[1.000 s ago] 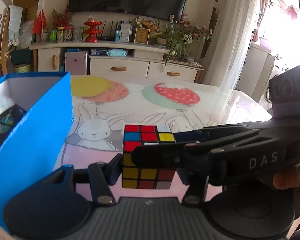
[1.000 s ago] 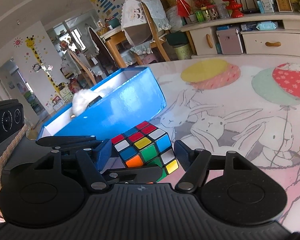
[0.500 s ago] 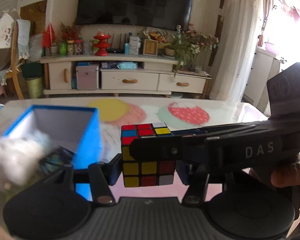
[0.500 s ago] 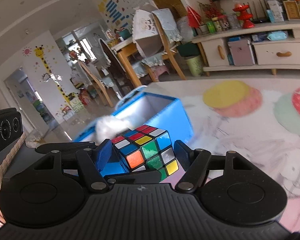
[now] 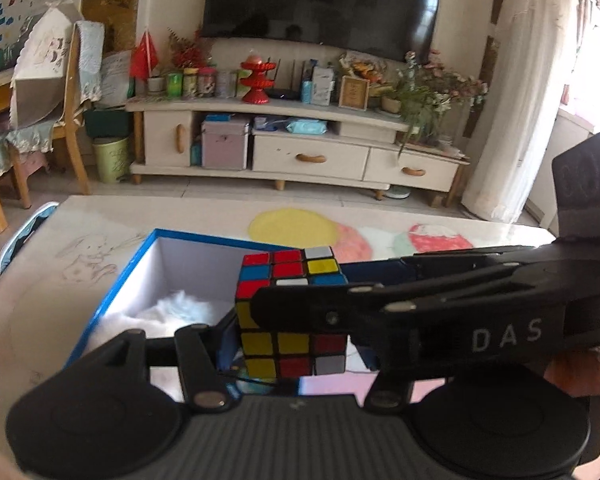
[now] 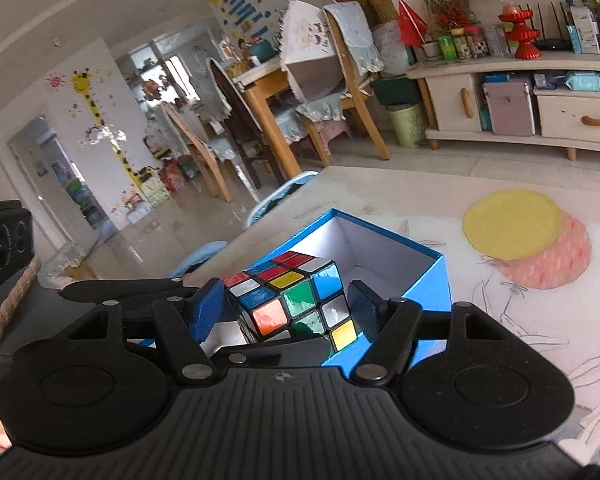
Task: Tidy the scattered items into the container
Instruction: 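Open the left tool to drop the cube into the shoebox, then withdraw the open left tool from the shoebox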
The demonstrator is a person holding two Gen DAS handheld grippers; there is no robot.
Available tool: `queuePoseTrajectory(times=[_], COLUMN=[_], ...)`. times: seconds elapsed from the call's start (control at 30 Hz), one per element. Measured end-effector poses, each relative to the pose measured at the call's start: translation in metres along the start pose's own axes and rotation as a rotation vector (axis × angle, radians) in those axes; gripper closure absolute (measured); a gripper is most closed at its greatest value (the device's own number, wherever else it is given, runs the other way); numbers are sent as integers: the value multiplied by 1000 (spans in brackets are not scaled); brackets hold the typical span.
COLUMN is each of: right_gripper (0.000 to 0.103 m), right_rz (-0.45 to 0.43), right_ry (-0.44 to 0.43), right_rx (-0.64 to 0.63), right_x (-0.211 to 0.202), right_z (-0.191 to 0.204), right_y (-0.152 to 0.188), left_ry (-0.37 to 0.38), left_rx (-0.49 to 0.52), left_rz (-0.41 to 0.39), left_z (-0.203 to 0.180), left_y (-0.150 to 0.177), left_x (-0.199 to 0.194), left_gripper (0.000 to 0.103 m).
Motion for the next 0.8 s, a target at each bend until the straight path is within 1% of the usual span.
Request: queuePoseTrajectory(times=[0.13,0.4,0.57,0.7,0.8], right_gripper=[20,22,22,22,22], right_rz=[23,33,-3,-36,-78], right_ry=[40,103,110,94,67], right_rx=[12,11,40,75,104], right_x=[20,38,37,28,15], right_z=[-3,-1,-8,-14,-17], right_y=[-2,-4,-4,-1,4], left_ry=[-20,-56,-65,-62,-57], left_rx=[-6,-17,-27,-24,-27], left_rz=[16,48,35,15,4], left_z=[8,20,26,25,25], left_y=[-1,3,7,6,8], left_x=[10,21,17,8,4], left_gripper=[45,39,39,39,39])
Point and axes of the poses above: each gripper's, at about its wrist camera, not at the fingertips, and x roughly the way its jaws point, z to its left, y to its underside, the point moved 1 cm from there along x, roughly the way its jaws point, and after that the axes turned 1 degree about -z, right-handed, at the moved point
